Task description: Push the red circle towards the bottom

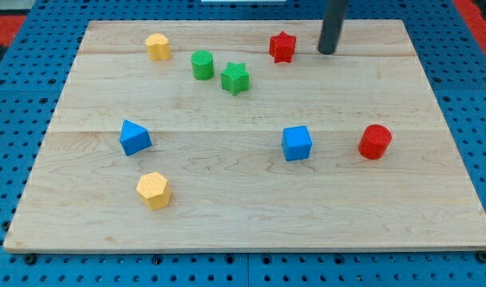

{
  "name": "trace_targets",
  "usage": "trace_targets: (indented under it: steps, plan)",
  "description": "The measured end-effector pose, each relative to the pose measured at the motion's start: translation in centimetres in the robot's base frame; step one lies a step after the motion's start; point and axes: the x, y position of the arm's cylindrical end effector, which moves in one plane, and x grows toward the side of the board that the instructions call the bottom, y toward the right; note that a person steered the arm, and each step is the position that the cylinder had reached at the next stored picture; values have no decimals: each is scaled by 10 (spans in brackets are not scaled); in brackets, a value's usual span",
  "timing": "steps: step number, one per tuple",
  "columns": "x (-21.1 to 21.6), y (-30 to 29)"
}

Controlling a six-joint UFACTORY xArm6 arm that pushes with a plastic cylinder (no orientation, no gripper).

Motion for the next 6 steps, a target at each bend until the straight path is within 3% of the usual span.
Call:
trace_targets:
  steps: [2, 3, 4, 5, 6]
  plan:
    - [11, -82]
    - [69, 36]
    - [186, 74]
    - [233, 37]
    - [243, 15]
